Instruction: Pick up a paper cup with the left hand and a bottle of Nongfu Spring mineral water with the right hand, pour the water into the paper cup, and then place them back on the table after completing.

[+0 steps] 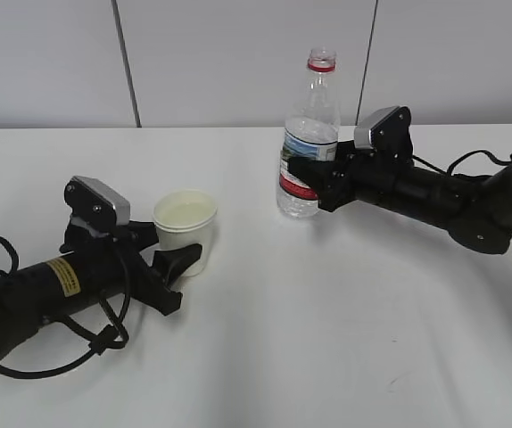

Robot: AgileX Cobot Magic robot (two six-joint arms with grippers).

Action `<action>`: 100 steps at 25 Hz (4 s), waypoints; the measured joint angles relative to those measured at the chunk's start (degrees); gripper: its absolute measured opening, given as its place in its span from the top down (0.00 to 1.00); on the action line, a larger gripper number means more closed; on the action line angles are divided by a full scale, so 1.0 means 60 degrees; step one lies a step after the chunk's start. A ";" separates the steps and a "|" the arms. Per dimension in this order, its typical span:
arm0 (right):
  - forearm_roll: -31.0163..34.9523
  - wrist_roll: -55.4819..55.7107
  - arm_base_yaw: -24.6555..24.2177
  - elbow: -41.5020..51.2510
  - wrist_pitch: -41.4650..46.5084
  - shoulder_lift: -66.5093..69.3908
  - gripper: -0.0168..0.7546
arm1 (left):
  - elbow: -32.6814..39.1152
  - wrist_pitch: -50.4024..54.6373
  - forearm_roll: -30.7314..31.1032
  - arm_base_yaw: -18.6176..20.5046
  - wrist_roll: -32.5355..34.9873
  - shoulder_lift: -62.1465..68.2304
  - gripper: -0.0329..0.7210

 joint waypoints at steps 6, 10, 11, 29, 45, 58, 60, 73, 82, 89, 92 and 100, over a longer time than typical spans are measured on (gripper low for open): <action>-0.0078 0.0000 0.0000 0.0000 0.0194 0.0000 0.48 | 0.0000 -0.0007 0.0290 0.0000 -0.0017 0.0000 0.44; -0.0436 -0.0020 0.0000 0.0000 0.0470 0.0000 0.47 | 0.0000 0.0060 0.0511 0.0000 -0.0126 0.0010 0.36; -0.0509 -0.0020 0.0000 0.0000 0.0470 0.0000 0.46 | 0.0000 0.0070 0.0637 0.0000 -0.0212 0.0016 0.33; -0.1688 0.0562 -0.0185 -0.0017 0.0547 0.0000 0.14 | 0.0643 0.0017 0.1216 0.0398 -0.0954 0.0016 0.18; -0.3163 0.1496 -0.1972 0.0018 0.1404 -0.0474 0.20 | 0.1031 0.0000 0.1184 0.2262 -0.0683 0.0016 0.18; -0.0065 0.1291 -0.2090 -0.0016 0.3192 -0.0474 0.21 | 0.1043 0.0026 -0.0410 0.3552 -0.0231 -0.0039 0.18; 0.0316 0.1291 -0.2090 -0.0065 0.3295 -0.0474 0.21 | 0.1043 0.0036 -0.0770 0.3550 -0.0190 -0.0267 0.18; 0.0261 0.1289 -0.2096 -0.1347 0.6267 -0.1186 0.21 | -0.0708 0.4424 -0.0996 0.3580 -0.0117 -0.2506 0.19; -0.0271 0.1289 -0.2096 -0.2061 1.0878 -0.1798 0.21 | -0.1054 0.5804 -0.0977 0.3580 -0.0117 -0.3025 0.21; 0.1353 0.0180 -0.2096 -0.2610 1.3748 -0.1876 0.21 | -0.1054 0.6544 -0.0977 0.3580 -0.0126 -0.3025 0.21; 0.3537 -0.1724 -0.2096 -0.2882 1.4492 -0.1917 0.21 | -0.1054 0.6920 -0.0977 0.3580 -0.0198 -0.3180 0.21; 0.7312 -0.4779 -0.2096 -0.4212 1.6804 -0.1930 0.21 | -0.1667 0.9981 -0.1027 0.3580 -0.0695 -0.4227 0.22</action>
